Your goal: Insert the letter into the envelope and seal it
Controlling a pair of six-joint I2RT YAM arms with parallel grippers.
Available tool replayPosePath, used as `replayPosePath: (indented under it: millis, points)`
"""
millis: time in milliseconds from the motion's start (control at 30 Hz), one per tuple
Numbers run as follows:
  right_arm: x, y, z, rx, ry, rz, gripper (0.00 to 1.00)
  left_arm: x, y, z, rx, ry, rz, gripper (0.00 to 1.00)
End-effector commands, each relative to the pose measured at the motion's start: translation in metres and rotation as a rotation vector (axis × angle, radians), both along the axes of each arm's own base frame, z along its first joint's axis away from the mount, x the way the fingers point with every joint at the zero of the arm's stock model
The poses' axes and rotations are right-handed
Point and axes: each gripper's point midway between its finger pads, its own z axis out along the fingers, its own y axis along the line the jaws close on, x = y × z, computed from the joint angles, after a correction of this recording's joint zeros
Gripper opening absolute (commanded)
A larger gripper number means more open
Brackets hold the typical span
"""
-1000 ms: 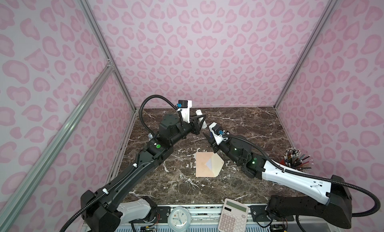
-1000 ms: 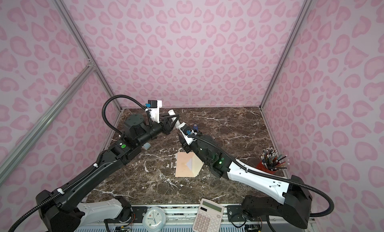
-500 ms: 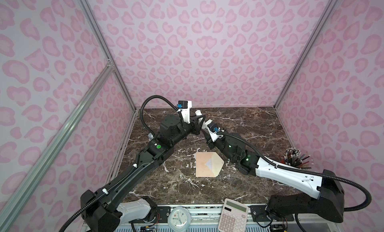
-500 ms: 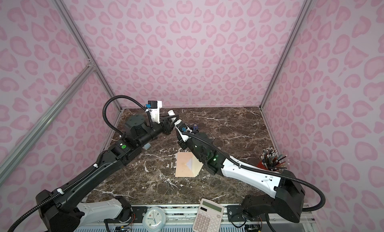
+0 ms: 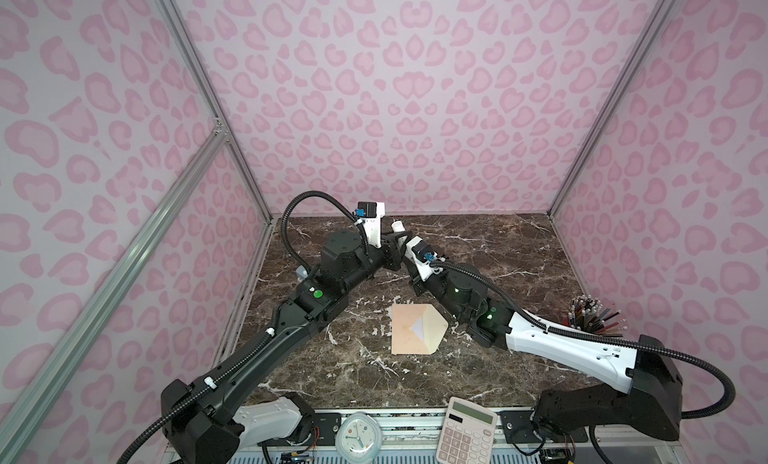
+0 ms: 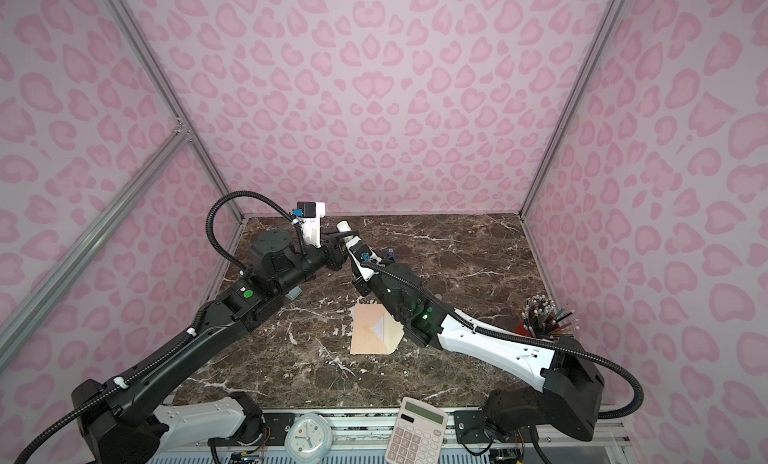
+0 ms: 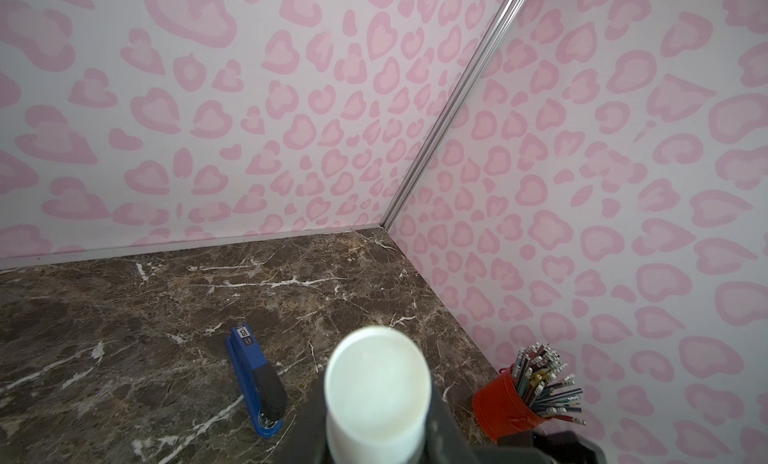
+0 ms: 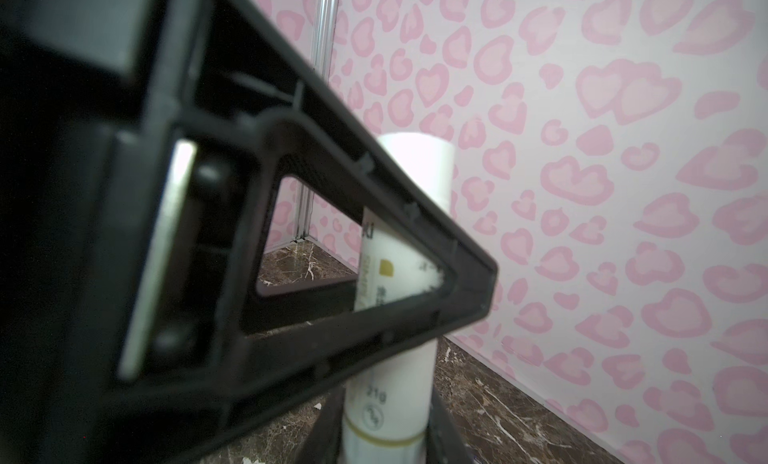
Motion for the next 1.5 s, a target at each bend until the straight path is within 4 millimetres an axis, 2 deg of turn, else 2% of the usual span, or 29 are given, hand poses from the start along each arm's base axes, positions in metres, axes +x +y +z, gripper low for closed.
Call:
replayPosePath:
  millis: [0,133,267,567,700,967,1133,1333,1467]
  points:
    - [0.001,0.002,0.005,0.016,-0.013,0.001,0.28,-0.001,0.000,0.006,-0.013,-0.015,-0.004,0.04]
    - [0.000,0.002,0.002,0.010,-0.003,0.003,0.33,-0.001,0.001,0.006,-0.009,-0.019,0.002,0.04]
    - [0.001,0.001,-0.002,0.005,0.005,-0.003,0.33,-0.001,0.001,0.007,-0.009,-0.022,0.001,0.04]
    - [0.001,0.000,-0.001,0.014,0.009,-0.005,0.22,-0.002,0.000,0.005,-0.009,-0.018,-0.007,0.04]
    - [-0.002,0.002,0.003,0.019,0.007,0.017,0.13,-0.004,-0.002,0.004,-0.015,-0.010,-0.022,0.04]
    - [-0.028,0.009,0.029,0.105,0.053,0.204,0.04,-0.019,-0.009,0.005,-0.027,-0.026,-0.132,0.04]
    - [-0.053,0.011,0.049,0.198,0.140,0.412,0.00,-0.040,-0.019,0.013,-0.099,-0.023,-0.346,0.04]
    - [-0.074,0.003,0.071,0.329,0.265,0.605,0.00,-0.066,-0.030,0.020,-0.148,-0.007,-0.569,0.04]
    - [-0.079,-0.004,0.079,0.405,0.334,0.674,0.00,-0.076,-0.031,0.021,-0.159,0.000,-0.629,0.04]
